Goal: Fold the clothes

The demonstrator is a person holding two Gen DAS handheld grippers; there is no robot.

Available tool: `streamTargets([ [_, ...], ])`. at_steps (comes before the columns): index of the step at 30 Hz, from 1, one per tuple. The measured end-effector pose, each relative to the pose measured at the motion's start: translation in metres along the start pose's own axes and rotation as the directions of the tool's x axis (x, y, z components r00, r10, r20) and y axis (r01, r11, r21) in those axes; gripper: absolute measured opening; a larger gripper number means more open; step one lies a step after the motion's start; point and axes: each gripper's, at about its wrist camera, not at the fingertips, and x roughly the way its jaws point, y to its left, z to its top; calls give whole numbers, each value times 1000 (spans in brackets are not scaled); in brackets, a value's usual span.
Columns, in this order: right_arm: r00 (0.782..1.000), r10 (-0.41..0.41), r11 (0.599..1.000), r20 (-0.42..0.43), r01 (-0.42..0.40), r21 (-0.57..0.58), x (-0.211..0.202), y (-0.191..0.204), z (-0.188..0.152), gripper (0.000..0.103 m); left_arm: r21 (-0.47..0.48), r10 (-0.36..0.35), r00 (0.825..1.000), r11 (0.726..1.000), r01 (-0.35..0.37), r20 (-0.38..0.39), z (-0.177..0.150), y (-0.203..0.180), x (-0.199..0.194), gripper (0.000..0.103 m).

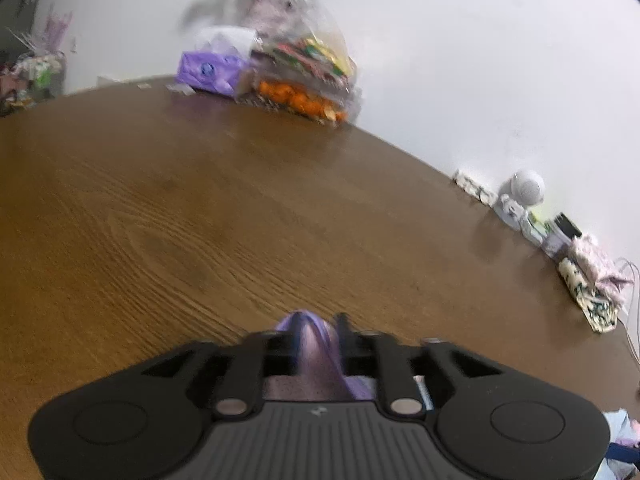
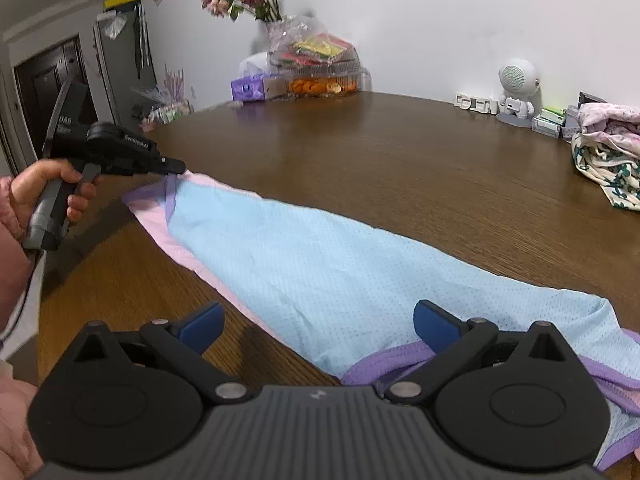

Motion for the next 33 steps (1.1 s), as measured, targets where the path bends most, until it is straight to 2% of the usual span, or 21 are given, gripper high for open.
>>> streamTargets([
  [1, 1000, 5, 1000, 17, -5, 4, -4, -1, 0, 102, 15, 17, 999, 1000, -17, 33, -1, -4, -7, 56],
  [4, 998, 3, 1000, 70, -2, -10, -18, -3, 3, 102, 98, 29, 994, 994, -40, 107, -10, -25, -27, 61],
  [5, 997, -9, 1000, 79, 10, -11, -21, -5, 4, 102, 133, 10, 993, 991, -25, 114, -15, -35, -31, 63],
  [7, 996, -35, 999, 79, 35, 0, -23, -10, 3, 102, 216, -70, 993, 975, 48, 98, -28, -59, -38, 63],
  [9, 996, -56, 998, 73, 55, 14, -23, -16, 3, 102, 296, -148, 986, 948, 120, 74, -41, -83, -45, 61],
  [10, 996, -59, 998, 68, 58, 18, -22, -18, 3, 102, 338, -185, 981, 928, 154, 62, -48, -96, -48, 51],
  [11, 996, -63, 998, 63, 61, 22, -21, -20, 3, 102, 380, -214, 976, 907, 182, 44, -56, -109, -49, 30],
  [13, 996, -68, 998, 55, 67, 22, -20, -23, 4, 101, 453, -247, 969, 864, 222, -4, -70, -131, -46, 12],
  [15, 997, -66, 998, 40, 65, 16, -18, -25, 5, 88, 496, -246, 968, 835, 236, -46, -82, -147, -41, 12],
  [17, 998, -68, 998, 17, 68, 10, -14, -25, 6, 68, 518, -216, 974, 827, 218, -66, -90, -154, -35, 12],
  [20, 996, -83, 997, -13, 82, -12, -9, -24, 2, 67, 542, -175, 980, 817, 196, -90, -100, -163, -27, 13],
  [24, 994, -106, 992, -31, 104, -67, -3, -19, -5, 70, 517, -171, 981, 834, 193, -90, -100, -159, -24, 15],
  [25, 994, -107, 992, -30, 104, -75, -3, -18, -6, 74, 511, -173, 981, 838, 193, -88, -100, -158, -24, 18],
  [27, 995, -94, 993, -23, 92, -68, -6, -17, -6, 82, 494, -170, 982, 848, 191, -87, -99, -156, -27, 36],
  [28, 997, -82, 995, -4, 81, -56, -11, -19, -4, 83, 485, -172, 982, 854, 189, -80, -98, -156, -29, 54],
  [29, 997, -70, 997, 15, 70, -44, -17, -21, -3, 86, 482, -182, 981, 856, 190, -63, -96, -158, -34, 66],
  [30, 997, -55, 998, 44, 57, -29, -26, -23, -1, 91, 482, -197, 979, 855, 194, -44, -94, -160, -39, 72],
  [31, 996, -45, 999, 79, 46, -6, -39, -28, 1, 103, 483, -212, 977, 853, 199, -29, -92, -163, -44, 83],
  [32, 994, -45, 999, 100, 43, 22, -51, -36, 1, 102, 485, -226, 974, 849, 207, -19, -90, -167, -48, 92],
  [33, 992, -45, 998, 121, 40, 50, -63, -43, 2, 103, 486, -240, 971, 846, 217, -16, -89, -171, -51, 94],
])
